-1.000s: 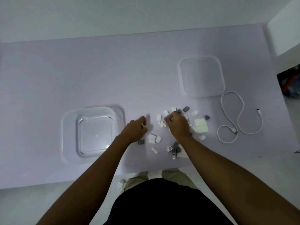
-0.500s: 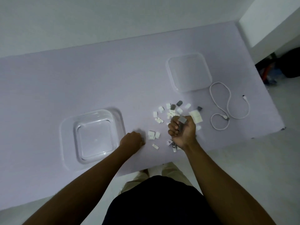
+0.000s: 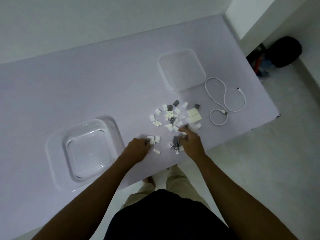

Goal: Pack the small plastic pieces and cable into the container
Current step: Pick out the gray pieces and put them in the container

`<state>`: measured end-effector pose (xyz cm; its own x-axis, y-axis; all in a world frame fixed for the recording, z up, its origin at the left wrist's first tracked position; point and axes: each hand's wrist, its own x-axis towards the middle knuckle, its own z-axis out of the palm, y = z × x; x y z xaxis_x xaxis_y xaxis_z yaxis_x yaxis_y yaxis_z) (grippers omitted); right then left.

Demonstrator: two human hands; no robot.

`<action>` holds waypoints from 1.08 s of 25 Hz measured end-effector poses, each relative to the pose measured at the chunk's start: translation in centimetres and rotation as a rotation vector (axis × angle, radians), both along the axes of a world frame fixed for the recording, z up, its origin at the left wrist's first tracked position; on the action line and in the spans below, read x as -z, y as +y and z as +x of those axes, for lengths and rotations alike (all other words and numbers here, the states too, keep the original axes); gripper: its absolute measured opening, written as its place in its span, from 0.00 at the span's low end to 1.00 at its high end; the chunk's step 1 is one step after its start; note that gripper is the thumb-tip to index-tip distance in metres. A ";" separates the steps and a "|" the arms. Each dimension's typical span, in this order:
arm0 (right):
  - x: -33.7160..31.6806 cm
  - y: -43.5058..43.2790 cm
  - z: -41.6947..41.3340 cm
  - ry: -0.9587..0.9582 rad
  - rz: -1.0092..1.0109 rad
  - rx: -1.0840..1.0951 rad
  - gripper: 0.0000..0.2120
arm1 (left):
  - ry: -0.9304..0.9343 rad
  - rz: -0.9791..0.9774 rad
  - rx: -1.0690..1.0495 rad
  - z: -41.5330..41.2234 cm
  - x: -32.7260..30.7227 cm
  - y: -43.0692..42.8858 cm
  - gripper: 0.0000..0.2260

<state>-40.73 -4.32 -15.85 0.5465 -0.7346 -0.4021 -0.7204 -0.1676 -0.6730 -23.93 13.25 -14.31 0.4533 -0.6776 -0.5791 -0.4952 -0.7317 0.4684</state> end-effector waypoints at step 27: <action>-4.9 17.1 20.4 -0.218 0.615 -0.100 0.11 | -0.158 0.568 -0.437 7.4 -2.3 19.9 0.14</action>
<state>-20.36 12.73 -10.96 0.7166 -0.3480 -0.6044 -0.5574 0.2351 -0.7963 -16.52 33.11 -12.02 0.7206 -0.0307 -0.6927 -0.1332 -0.9865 -0.0948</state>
